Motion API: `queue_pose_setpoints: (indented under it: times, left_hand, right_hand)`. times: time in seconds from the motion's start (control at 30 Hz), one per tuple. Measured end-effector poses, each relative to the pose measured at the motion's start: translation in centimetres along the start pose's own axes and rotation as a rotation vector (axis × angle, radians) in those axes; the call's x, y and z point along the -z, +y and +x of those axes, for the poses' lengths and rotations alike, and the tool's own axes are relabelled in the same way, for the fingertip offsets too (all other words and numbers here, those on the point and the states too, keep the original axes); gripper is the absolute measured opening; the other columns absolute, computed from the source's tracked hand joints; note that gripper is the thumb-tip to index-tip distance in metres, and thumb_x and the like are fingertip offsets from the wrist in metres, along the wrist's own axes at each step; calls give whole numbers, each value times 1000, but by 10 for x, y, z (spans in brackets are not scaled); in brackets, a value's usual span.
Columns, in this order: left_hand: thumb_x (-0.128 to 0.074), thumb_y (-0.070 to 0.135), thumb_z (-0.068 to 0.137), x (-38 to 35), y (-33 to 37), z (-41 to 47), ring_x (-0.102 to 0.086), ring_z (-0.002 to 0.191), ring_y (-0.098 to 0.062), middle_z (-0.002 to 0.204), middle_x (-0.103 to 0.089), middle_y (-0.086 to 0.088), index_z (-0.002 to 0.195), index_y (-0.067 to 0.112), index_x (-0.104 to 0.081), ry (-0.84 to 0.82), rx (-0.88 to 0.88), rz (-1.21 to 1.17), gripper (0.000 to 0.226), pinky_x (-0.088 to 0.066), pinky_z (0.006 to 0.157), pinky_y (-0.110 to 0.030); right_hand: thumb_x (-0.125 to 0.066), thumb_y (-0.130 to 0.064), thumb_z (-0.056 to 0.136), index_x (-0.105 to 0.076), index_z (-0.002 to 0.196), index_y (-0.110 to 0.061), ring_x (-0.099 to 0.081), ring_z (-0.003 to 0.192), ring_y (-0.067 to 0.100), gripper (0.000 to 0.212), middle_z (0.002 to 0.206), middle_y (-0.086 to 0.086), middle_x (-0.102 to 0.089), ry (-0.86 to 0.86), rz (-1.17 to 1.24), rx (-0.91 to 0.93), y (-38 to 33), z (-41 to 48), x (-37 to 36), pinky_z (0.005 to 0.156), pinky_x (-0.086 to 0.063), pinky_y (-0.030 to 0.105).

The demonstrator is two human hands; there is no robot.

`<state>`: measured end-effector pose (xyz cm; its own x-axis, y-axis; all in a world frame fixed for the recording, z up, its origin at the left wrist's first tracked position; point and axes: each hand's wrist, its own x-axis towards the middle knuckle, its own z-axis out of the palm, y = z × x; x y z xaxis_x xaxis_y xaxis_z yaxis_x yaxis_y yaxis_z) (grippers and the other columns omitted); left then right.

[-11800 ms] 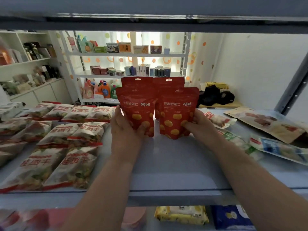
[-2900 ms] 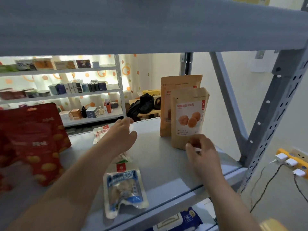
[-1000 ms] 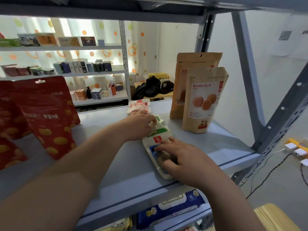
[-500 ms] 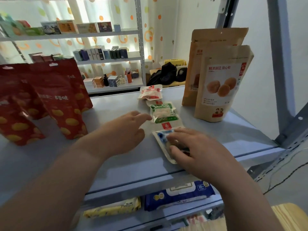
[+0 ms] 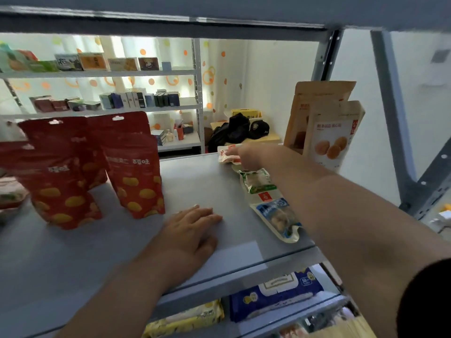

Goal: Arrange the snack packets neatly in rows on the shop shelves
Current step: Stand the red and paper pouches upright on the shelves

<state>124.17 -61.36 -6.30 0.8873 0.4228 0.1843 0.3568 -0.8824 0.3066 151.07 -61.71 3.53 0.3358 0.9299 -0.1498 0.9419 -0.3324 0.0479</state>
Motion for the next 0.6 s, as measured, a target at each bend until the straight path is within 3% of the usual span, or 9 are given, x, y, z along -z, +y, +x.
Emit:
queue_pose_setpoints:
  times: [0.07,0.17,0.37,0.6]
  left_hand:
    - [-35,55,91,-2,0,1,-14,145,-4,155,-28,23,145,45,-34,14,-10,-2,55,-10,116,-27]
    - [-34,56,89,-2,-2,3,-17,144,-6,153,-31,21,144,44,-36,33,-21,-5,57,-13,117,-30]
    - [-36,53,90,-3,-3,5,-15,141,-4,149,-32,23,142,45,-37,50,-27,-16,53,-12,114,-27]
    - [-33,54,88,-3,-1,5,-17,139,-5,148,-34,22,141,43,-39,47,-24,-17,54,-14,115,-31]
  right_hand:
    - [-44,-9,97,-37,150,-34,-49,96,16,59,143,8,-47,-52,-81,-29,6,6,1,67,-38,26]
    - [-41,-1,93,-42,145,-40,-52,89,17,65,136,7,-51,-71,-90,-84,10,15,-1,58,-37,25]
    - [-52,-3,93,-53,135,-31,-54,101,21,51,132,5,-55,-27,-85,-108,19,24,-5,70,-40,27]
    - [-51,-4,93,-47,141,-32,-56,103,24,56,134,6,-54,-17,-62,-157,22,17,-10,82,-52,34]
